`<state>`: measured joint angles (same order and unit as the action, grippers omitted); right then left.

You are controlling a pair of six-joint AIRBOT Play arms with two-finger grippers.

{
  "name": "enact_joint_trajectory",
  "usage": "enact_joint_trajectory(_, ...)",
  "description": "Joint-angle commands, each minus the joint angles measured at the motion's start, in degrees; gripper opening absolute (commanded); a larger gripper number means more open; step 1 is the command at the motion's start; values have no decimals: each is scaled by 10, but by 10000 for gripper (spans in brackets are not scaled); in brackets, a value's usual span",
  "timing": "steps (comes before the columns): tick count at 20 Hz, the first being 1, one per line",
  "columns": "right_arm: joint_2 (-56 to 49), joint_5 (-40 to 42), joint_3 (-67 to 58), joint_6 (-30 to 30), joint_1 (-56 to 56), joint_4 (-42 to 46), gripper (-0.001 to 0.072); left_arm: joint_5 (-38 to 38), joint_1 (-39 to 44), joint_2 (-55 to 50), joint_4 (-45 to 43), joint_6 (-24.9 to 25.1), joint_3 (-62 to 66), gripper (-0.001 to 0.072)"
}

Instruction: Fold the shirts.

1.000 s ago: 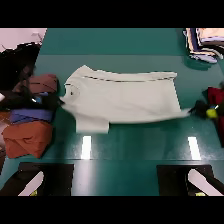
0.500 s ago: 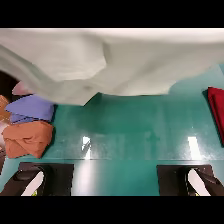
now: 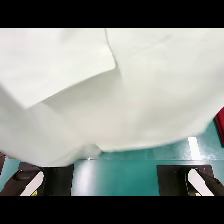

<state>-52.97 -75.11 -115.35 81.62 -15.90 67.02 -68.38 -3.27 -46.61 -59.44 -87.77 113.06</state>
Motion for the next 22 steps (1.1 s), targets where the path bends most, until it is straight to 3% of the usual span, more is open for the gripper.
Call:
enact_joint_trajectory(1, -75, -35, 33, 9, 59, 11, 16, -47, 0, -56, 0, 15, -85, 21)
enact_joint_trajectory(4, -166, -55, 106, 37, 123, 72, 16, -67, 0, -145, 1, 43, -149, 22)
enact_joint_trajectory(9, -322, -47, 190, 45, 146, 77, 15, -61, 0, -332, 0, 76, -199, 21)
enact_joint_trajectory(13, -438, 19, 162, 45, 146, 75, 16, 45, 0, -477, 3, 113, -195, 22)
enact_joint_trajectory(17, -506, 40, 67, 45, 146, 75, 16, 146, -1, -519, 14, 113, -195, 22)
enact_joint_trajectory(19, -511, 30, 40, 44, 146, 76, 16, 125, -1, -519, 13, 107, -186, 22)
enact_joint_trajectory(22, -511, -42, 40, 42, 146, 78, 16, 18, -1, -517, 0, 109, -176, 21)
